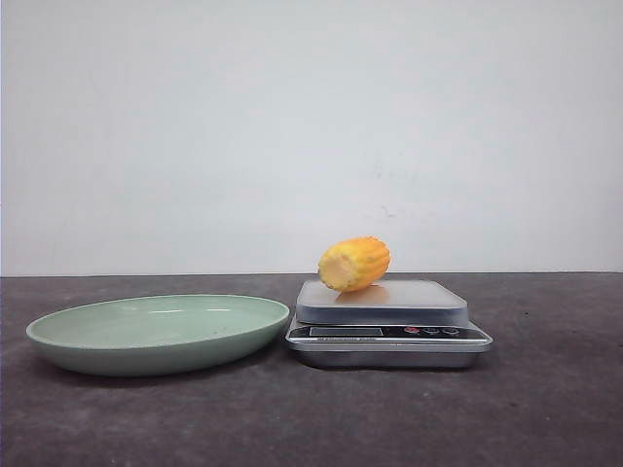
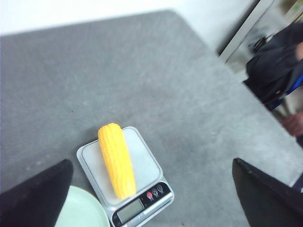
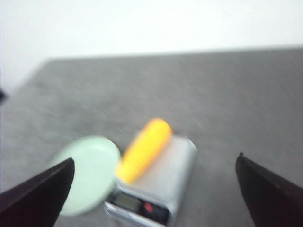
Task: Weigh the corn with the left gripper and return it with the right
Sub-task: 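Lower the right gripper over the corn on the scale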
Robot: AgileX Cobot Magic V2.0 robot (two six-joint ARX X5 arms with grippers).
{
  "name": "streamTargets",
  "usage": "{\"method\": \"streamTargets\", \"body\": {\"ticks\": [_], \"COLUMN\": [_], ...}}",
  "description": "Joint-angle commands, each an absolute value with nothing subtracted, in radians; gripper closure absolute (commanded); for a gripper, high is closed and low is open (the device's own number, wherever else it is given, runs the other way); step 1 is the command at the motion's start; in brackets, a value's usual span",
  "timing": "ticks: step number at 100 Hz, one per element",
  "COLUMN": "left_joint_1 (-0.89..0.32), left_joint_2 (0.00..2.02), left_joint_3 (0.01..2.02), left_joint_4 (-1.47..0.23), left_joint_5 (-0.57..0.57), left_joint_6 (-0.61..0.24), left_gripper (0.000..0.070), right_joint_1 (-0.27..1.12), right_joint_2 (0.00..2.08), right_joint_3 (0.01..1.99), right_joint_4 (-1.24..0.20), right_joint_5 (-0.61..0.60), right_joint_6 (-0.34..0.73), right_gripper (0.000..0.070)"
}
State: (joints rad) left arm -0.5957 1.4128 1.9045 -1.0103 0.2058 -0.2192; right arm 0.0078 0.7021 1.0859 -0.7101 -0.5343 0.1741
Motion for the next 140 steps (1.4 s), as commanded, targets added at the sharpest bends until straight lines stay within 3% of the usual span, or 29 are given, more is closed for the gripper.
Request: {"method": "streamTargets", "body": {"ticks": [1, 16, 32, 47, 61, 73, 84, 98, 116, 140], "left_joint_1": [-0.602, -0.601, -0.601, -0.601, -0.601, -0.601, -0.601, -0.601, -0.601, -0.601], "left_joint_2": [1.376, 1.235, 1.092, 0.982, 0.899, 0.846, 0.813, 0.790, 0.776, 0.776], "left_joint_3": [1.924, 1.924, 1.924, 1.924, 1.924, 1.924, 1.924, 1.923, 1.923, 1.923], "left_joint_4": [-1.048, -1.152, -1.221, -1.240, -1.274, -1.338, -1.405, -1.452, -1.451, -1.452], "left_joint_5": [0.194, 0.087, -0.057, -0.118, -0.139, -0.154, -0.162, -0.165, -0.163, -0.157], "left_joint_6": [-0.197, -0.166, -0.146, -0.146, -0.150, -0.167, -0.181, -0.189, -0.189, -0.189], "left_gripper": [0.0000, 0.0000, 0.0000, 0.0000, 0.0000, 0.0000, 0.0000, 0.0000, 0.0000, 0.0000], "right_joint_1": [0.022, 0.081, 0.184, 0.317, 0.448, 0.535, 0.588, 0.601, 0.599, 0.599], "right_joint_2": [0.715, 0.756, 0.838, 0.954, 1.084, 1.205, 1.333, 1.512, 1.716, 1.848], "right_joint_3": [1.100, 1.100, 1.100, 1.100, 1.103, 1.124, 1.176, 1.318, 1.504, 1.552], "right_joint_4": [-0.620, -0.437, -0.332, -0.314, -0.315, -0.315, -0.346, -0.492, -0.641, -0.666], "right_joint_5": [-0.574, -0.585, -0.542, -0.408, -0.270, -0.165, -0.072, 0.020, 0.035, 0.053], "right_joint_6": [0.253, 0.358, 0.397, 0.411, 0.506, 0.517, 0.519, 0.514, 0.505, 0.521], "right_gripper": [0.0000, 0.0000, 0.0029, 0.0031, 0.0037, 0.0089, 0.0091, 0.0090, 0.0089, 0.0090]}}
